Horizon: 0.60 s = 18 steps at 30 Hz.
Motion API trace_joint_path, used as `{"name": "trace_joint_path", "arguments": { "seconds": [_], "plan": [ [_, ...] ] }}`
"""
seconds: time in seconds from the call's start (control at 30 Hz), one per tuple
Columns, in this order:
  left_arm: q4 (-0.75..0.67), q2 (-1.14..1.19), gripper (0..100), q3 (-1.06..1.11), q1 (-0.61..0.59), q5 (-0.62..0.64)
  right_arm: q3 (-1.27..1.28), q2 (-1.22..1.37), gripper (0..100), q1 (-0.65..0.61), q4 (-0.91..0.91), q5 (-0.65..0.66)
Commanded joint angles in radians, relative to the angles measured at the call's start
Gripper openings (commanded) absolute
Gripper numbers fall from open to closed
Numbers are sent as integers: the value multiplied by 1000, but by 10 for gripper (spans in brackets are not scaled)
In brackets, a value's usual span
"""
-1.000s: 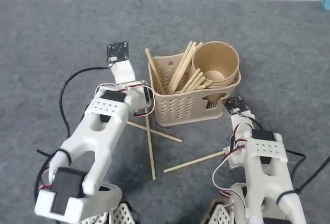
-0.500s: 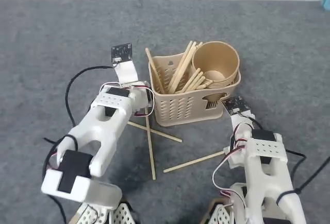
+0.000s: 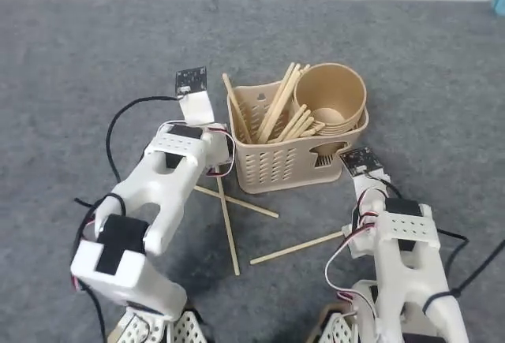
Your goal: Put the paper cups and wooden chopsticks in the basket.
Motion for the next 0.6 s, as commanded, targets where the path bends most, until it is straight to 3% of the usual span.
{"name": "trace_joint_path", "arguments": {
  "seconds": [0.0,0.07,0.23,0.57],
  "plan": [
    [6,-3,58,-36,0,11,11,-1,154,-2,-2,12],
    [6,-5,2,-38,-6,8,11,-1,154,-2,-2,12],
    [8,-98,13,2,-9,6,11,-1,154,-2,-2,12],
    [43,-598,13,101,-32,5,11,-1,154,-2,-2,14]
  ]
}}
